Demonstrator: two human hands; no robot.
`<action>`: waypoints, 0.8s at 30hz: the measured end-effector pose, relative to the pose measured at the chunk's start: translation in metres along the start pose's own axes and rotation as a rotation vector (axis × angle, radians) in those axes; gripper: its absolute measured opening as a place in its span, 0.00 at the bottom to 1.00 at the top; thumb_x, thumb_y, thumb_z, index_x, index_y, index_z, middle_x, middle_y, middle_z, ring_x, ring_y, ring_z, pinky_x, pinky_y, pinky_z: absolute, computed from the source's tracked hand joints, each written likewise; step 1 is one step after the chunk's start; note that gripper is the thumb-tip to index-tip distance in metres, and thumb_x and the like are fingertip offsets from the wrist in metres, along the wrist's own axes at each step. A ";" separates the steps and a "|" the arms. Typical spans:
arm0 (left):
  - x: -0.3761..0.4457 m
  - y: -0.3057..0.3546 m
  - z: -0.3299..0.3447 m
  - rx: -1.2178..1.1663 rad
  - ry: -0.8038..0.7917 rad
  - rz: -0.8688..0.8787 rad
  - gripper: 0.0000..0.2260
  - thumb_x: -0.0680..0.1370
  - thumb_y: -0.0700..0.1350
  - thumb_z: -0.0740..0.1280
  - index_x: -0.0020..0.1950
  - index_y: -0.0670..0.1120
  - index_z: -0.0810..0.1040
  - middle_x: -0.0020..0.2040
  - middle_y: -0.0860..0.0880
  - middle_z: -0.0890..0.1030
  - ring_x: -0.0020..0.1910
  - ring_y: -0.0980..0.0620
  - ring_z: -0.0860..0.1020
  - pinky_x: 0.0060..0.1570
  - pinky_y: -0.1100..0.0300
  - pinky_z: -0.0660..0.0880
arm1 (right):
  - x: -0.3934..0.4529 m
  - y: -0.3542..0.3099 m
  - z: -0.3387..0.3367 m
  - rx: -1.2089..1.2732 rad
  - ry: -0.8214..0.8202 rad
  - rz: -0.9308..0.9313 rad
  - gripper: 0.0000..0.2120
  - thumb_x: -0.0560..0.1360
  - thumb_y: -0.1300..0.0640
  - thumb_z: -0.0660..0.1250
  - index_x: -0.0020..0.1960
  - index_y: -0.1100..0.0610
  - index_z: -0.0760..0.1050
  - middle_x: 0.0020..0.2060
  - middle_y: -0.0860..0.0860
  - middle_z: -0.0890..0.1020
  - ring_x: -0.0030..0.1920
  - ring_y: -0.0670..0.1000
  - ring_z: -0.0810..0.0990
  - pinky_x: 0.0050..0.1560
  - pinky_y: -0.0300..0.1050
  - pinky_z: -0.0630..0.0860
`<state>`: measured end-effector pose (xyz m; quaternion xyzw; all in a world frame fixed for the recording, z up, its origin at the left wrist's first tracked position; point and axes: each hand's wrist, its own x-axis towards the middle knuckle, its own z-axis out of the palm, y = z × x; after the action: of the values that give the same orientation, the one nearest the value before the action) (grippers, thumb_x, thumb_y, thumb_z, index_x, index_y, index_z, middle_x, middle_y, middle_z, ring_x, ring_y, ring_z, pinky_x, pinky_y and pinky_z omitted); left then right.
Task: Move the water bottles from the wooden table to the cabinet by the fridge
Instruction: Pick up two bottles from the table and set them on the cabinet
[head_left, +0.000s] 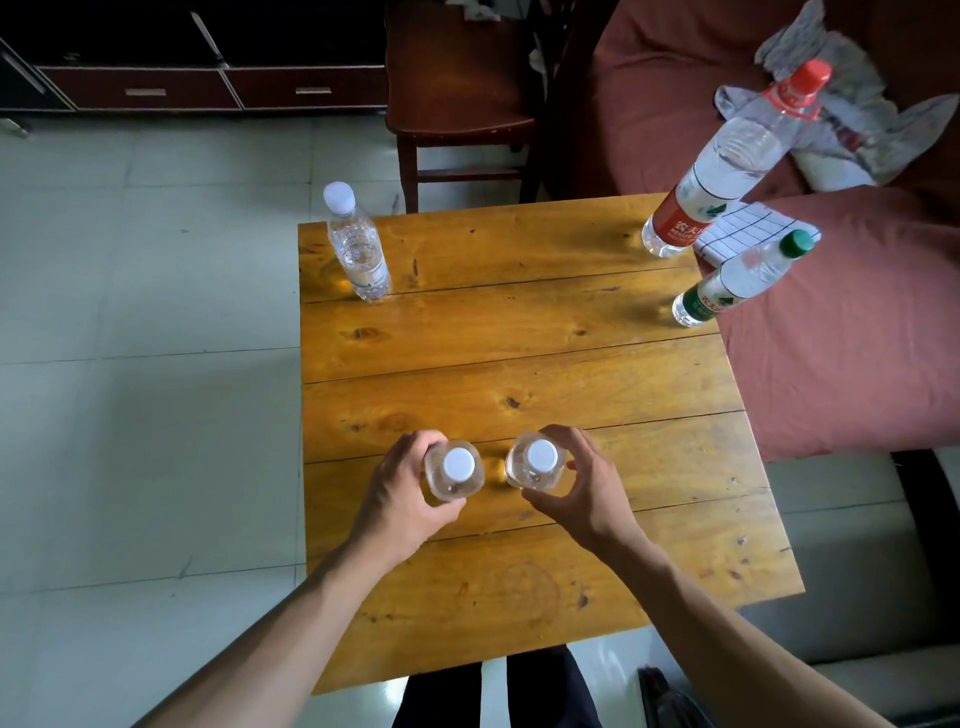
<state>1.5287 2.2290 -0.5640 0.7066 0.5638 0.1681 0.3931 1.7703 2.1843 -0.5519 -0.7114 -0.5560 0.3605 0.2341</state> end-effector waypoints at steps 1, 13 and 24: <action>0.000 -0.001 0.001 -0.004 0.009 -0.010 0.31 0.64 0.47 0.82 0.62 0.53 0.71 0.56 0.56 0.77 0.54 0.56 0.75 0.50 0.60 0.78 | -0.001 0.001 0.003 0.010 -0.006 0.012 0.32 0.63 0.53 0.81 0.64 0.48 0.72 0.56 0.41 0.78 0.54 0.40 0.76 0.51 0.26 0.69; -0.006 -0.010 0.019 -0.020 0.063 -0.123 0.34 0.62 0.43 0.84 0.64 0.48 0.74 0.57 0.54 0.79 0.55 0.56 0.75 0.49 0.68 0.74 | -0.005 0.011 0.010 0.047 0.037 0.072 0.32 0.63 0.55 0.81 0.64 0.50 0.73 0.56 0.43 0.77 0.55 0.41 0.75 0.52 0.31 0.69; -0.007 0.020 -0.002 -0.006 0.181 -0.136 0.31 0.62 0.48 0.83 0.61 0.46 0.76 0.51 0.56 0.76 0.49 0.56 0.73 0.43 0.72 0.69 | -0.004 -0.004 -0.012 -0.027 0.123 -0.026 0.28 0.61 0.44 0.82 0.56 0.52 0.75 0.47 0.43 0.78 0.45 0.43 0.76 0.44 0.47 0.78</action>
<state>1.5386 2.2224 -0.5470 0.6476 0.6431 0.2060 0.3531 1.7764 2.1830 -0.5402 -0.7280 -0.5546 0.3054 0.2629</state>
